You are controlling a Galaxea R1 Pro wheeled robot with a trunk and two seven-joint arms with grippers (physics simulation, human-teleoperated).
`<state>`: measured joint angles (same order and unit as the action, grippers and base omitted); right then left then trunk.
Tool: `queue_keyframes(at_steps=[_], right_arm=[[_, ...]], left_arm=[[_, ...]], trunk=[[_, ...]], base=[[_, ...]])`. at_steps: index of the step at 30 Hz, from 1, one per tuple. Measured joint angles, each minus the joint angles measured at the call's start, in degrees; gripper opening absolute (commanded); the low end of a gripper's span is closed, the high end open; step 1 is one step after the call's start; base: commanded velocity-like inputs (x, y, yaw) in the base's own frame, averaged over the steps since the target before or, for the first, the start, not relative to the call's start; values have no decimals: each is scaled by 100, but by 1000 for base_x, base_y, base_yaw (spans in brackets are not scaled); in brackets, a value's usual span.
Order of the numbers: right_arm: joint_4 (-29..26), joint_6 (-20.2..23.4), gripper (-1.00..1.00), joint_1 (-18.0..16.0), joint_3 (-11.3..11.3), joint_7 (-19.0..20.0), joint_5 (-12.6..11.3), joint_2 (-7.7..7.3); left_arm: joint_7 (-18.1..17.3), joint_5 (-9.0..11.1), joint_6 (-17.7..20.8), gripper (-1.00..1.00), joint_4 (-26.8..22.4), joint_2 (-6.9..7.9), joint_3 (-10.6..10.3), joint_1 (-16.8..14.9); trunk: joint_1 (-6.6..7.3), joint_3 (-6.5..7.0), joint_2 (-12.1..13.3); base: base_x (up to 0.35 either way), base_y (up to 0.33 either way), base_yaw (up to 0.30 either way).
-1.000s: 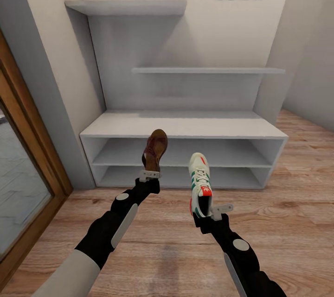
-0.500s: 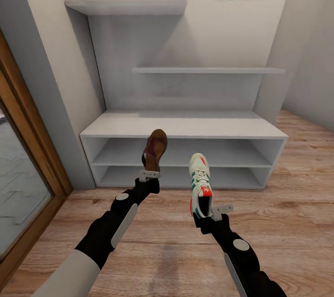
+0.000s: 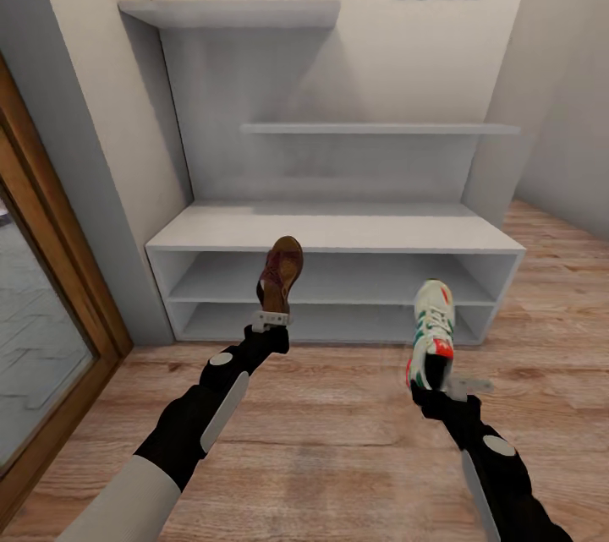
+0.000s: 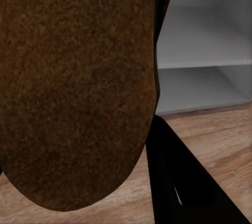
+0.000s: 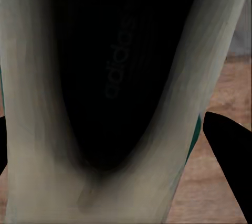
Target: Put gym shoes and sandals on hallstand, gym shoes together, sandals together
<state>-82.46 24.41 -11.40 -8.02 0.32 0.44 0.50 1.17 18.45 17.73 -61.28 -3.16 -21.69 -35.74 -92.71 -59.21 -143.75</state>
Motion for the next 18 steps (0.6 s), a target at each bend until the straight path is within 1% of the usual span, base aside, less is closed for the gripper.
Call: queue_keyframes(at_steps=[1,2,3,5,6,7,8,9,10,11,12,13,14,15,16,17,18], right_arm=[[1,-3,-100,2,-431,13,-93,2],[1,7,-100,1,-1199,16,-18,-5],[2,21,-100,2,-1906,26,-27,-7],[0,42,-100,1,-3433,79,-23,-53],[0,48,-100,2,-3894,94,-12,-132],[-1,54,-100,1,-4419,111,-51,-312],[-1,104,-100,2,-5251,121,-26,-686],[-2,214,-100,2,-5803,121,0,-1084],[-3,398,-100,1,-5852,125,-19,-1390],[13,746,-100,2,-6145,136,-102,-1796],[-1,876,-100,2,-6463,135,13,-2013],[39,1151,-100,3,-6756,198,41,-2349],[44,1272,-100,3,-7000,258,66,-2610],[54,1317,-100,4,-7108,286,17,-2704],[62,1376,-100,4,-7273,321,42,-2829],[68,1415,-100,5,-7391,346,32,-2914],[70,1430,-100,5,-7433,357,8,-2945]], left_arm=[[0,2,-2,-100,5,2,-3,-2],[0,3,0,-100,5,4,-3,0],[0,7,2,-100,6,5,-5,0],[0,12,23,-100,7,7,-3,0],[0,13,53,-100,8,8,-3,0],[1,16,136,-100,28,4,-5,0],[11,16,312,-100,86,2,-1,1],[13,16,390,-100,142,1,7,1],[16,15,439,-100,224,0,11,1],[21,13,481,-100,391,-4,19,1],[22,17,494,-100,463,-6,24,1],[31,14,516,-100,689,-20,32,1],[46,13,531,-100,815,-32,36,-2],[54,15,542,-100,860,-38,35,-5],[69,15,593,-100,921,-48,38,-6],[78,19,700,-100,963,-58,38,-7],[80,19,776,-100,979,-63,38,-9]], trunk=[[0,0,0],[0,0,0],[0,0,0],[0,0,0],[0,0,0],[0,0,0],[-1,0,1],[0,0,0],[0,0,0],[-1,0,1],[0,0,0],[-1,-1,1],[0,0,0],[0,0,0],[0,0,0],[0,0,0],[0,0,0]], base=[[0,0,0],[0,0,0],[0,0,0],[0,0,0],[0,0,0],[0,0,0],[0,0,0],[0,0,0],[0,0,0],[0,0,0],[0,0,0],[0,0,0],[0,0,0],[0,0,0],[0,0,0],[0,0,0],[0,0,0]])
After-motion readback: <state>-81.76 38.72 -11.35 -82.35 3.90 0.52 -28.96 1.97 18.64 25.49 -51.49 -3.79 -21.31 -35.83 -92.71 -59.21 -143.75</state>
